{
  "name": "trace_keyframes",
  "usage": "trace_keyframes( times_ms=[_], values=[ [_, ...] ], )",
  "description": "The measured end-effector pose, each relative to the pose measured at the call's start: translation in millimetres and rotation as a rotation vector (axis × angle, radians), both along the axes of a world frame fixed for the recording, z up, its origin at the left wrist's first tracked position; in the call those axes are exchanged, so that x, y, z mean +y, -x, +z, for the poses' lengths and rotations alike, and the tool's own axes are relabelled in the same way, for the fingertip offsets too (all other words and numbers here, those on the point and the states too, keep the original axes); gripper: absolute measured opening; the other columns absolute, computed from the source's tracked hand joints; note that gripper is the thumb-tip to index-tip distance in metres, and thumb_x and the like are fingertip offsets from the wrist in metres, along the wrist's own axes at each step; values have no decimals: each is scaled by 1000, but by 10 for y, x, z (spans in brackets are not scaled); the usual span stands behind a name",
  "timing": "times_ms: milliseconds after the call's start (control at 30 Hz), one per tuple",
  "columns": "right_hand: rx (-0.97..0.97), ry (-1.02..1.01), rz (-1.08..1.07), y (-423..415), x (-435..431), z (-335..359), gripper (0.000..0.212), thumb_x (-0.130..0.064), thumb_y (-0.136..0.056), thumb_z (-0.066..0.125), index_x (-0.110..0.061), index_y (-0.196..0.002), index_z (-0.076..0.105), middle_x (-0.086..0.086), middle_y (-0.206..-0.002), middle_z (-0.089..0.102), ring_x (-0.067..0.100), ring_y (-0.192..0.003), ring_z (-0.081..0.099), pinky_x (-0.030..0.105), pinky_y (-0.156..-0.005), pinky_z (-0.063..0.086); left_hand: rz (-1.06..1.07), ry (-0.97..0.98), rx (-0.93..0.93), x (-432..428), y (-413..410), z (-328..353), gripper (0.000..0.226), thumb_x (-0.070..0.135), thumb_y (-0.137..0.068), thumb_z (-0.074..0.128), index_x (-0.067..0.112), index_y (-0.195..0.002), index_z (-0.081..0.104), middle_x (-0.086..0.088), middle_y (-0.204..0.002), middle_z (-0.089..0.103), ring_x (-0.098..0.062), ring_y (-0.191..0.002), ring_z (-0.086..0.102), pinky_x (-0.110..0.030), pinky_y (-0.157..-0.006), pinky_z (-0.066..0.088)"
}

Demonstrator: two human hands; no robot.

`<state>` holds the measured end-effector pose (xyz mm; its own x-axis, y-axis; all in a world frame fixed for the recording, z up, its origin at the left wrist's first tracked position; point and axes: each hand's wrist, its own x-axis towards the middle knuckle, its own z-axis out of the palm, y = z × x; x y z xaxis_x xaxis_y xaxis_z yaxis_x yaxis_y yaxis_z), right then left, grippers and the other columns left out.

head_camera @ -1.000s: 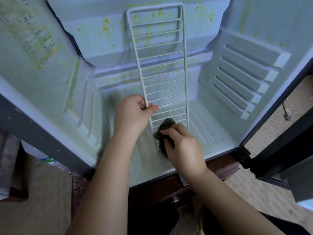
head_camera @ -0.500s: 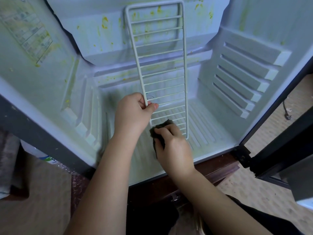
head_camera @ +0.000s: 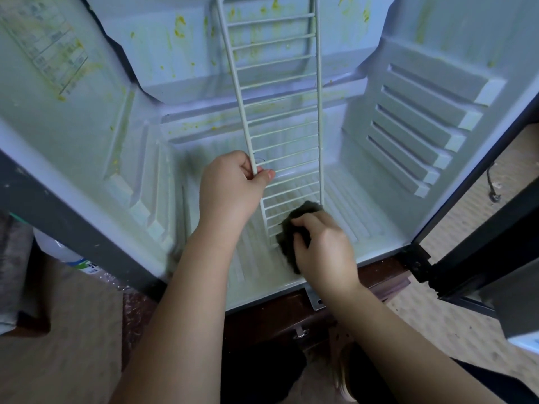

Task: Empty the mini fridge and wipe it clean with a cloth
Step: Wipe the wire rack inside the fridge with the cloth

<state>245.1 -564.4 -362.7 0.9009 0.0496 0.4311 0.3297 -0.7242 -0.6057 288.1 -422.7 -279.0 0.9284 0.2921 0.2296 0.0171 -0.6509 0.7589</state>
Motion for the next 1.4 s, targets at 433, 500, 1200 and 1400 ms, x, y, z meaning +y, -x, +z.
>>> trace_keyframes(
  times_ms=[433, 500, 1200, 1400],
  values=[
    [66, 94, -50, -39, -282, -22, 22, -1, -83, 63, -11, -99, 74, 5, -100, 64, 29, -89, 63, 36, -64, 54, -35, 30, 9, 34, -8, -3, 27, 25, -83, 75, 22, -65, 55, 13, -64, 61, -5, -61, 61, -19, -53, 38],
    [85, 104, -93, -30, -318, -15, 24, -2, -86, 60, -11, -103, 74, 4, -107, 61, 26, -101, 57, 36, -71, 53, -36, 33, -1, 27, -2, -3, 25, 25, -83, 75, 20, -67, 57, 13, -64, 61, -6, -61, 61, -19, -53, 38],
    [41, 334, 194, 208, 88, -99, 30, -10, -69, 76, -10, -96, 64, 2, -85, 67, 21, -78, 66, 24, -57, 47, -51, 35, -16, 45, -12, 14, 24, 21, -83, 74, 23, -68, 56, 9, -66, 63, -18, -68, 68, -32, -68, 53],
    [204, 410, 59, 72, -207, 82, 24, -21, -95, 46, -16, -118, 53, 0, -109, 60, 19, -105, 54, 28, -66, 38, -68, 82, -13, 62, -25, -2, 24, 19, -81, 76, 24, -67, 58, 9, -62, 63, -21, -66, 68, -45, -71, 58]
  ],
)
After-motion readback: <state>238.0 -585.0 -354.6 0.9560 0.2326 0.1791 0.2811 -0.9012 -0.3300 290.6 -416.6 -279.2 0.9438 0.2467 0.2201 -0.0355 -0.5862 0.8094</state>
